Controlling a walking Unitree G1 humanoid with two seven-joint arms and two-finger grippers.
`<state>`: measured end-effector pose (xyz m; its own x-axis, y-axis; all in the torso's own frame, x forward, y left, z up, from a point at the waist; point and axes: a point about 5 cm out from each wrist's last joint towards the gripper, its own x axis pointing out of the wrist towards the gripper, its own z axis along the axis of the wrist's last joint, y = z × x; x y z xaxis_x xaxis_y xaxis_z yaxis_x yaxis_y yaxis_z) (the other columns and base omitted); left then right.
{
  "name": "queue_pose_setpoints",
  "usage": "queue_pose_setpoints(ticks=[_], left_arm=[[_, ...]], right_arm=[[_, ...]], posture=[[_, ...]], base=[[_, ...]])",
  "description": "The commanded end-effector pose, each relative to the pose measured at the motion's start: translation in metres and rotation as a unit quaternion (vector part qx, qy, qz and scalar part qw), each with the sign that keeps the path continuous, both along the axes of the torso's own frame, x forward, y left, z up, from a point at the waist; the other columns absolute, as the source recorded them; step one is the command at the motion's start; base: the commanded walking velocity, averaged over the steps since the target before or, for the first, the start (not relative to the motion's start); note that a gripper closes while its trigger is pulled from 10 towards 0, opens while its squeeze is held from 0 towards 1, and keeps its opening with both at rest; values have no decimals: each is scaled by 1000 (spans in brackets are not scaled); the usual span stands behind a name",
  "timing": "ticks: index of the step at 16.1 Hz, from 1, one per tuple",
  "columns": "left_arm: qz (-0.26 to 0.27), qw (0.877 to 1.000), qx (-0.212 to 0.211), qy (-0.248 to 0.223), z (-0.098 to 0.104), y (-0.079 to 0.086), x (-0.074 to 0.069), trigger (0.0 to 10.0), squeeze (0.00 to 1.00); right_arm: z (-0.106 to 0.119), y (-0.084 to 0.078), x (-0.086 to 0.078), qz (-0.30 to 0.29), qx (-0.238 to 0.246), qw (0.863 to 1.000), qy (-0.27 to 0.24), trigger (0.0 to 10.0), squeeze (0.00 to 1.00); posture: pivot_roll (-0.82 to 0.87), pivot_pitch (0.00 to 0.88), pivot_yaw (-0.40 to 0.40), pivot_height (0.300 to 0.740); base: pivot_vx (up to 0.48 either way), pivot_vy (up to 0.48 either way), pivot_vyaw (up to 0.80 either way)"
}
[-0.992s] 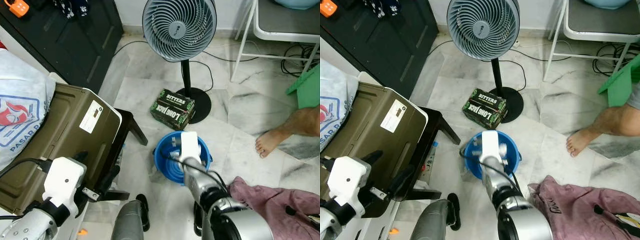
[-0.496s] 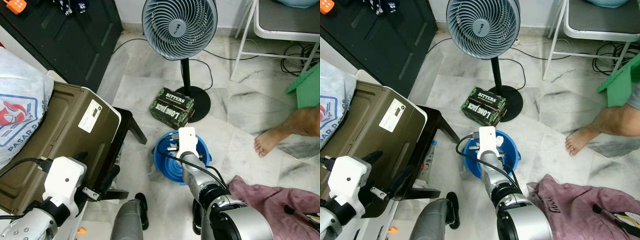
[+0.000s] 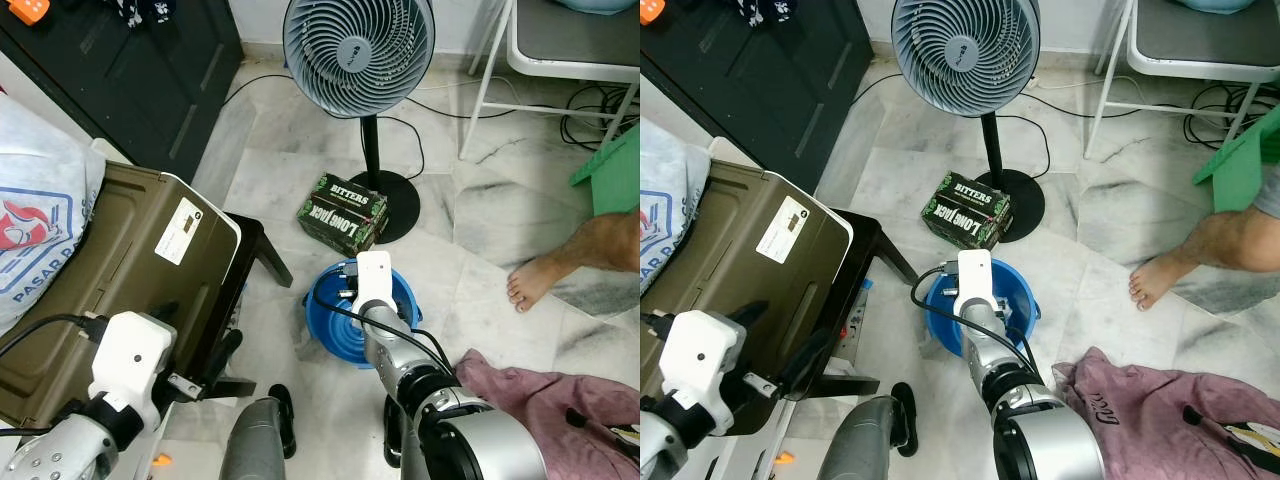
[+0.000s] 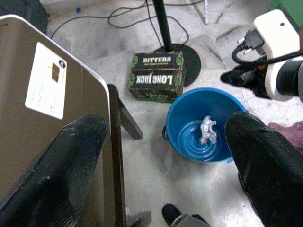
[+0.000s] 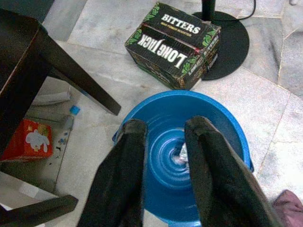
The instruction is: Clean up the room
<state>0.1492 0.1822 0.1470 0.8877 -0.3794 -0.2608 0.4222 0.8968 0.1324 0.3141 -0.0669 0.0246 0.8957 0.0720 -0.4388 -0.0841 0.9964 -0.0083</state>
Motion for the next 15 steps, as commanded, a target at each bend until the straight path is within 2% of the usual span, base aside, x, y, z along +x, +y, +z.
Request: queue_pose_setpoints(ticks=[1,3,5,7,10,11,12,13,14,15], left_arm=[[9,1000,3,3,-3,0,2,10000,0],[13,1000,-10,-21,-4,-7,19,10000,0],[20,998,-25,-45,-5,-16,33,10000,0],[26,997,-42,-61,-8,-24,49,10000,0],[41,993,-63,-90,-12,-34,72,10000,0],[40,992,-66,-96,-13,-36,75,10000,0],[48,991,-70,-102,-17,-40,78,10000,0],[53,991,-71,-105,-17,-41,78,10000,0],[56,990,-77,-107,-19,-43,81,10000,0],[73,986,-85,-121,-20,-42,85,10000,0]], right_arm=[[5,21,0,20,27,999,1,10000,1000],[14,12,9,19,37,999,-15,10000,1000],[21,3,12,36,35,998,-37,10000,1000],[29,-4,13,48,54,996,-57,10000,1000],[44,-17,-4,115,48,989,-83,10000,1000],[50,-20,-7,121,54,986,-102,10000,1000],[60,-31,-14,128,56,980,-140,10000,1000],[63,-36,-17,127,58,979,-150,10000,1000],[66,-45,-21,123,56,978,-158,10000,1000],[69,-70,-37,84,59,981,-166,10000,1000]], posture=[[204,309,135,740],[163,267,114,740],[110,219,88,740],[59,164,63,740],[-5,63,36,740],[-19,34,32,740],[-41,0,28,740],[-41,0,28,740],[-37,0,21,740],[-29,0,14,740]], base=[[0,0,0],[0,0,0],[0,0,0],[0,0,0],[0,0,0],[0,0,0],[0,0,0],[0,0,0],[0,0,0],[0,0,0]])
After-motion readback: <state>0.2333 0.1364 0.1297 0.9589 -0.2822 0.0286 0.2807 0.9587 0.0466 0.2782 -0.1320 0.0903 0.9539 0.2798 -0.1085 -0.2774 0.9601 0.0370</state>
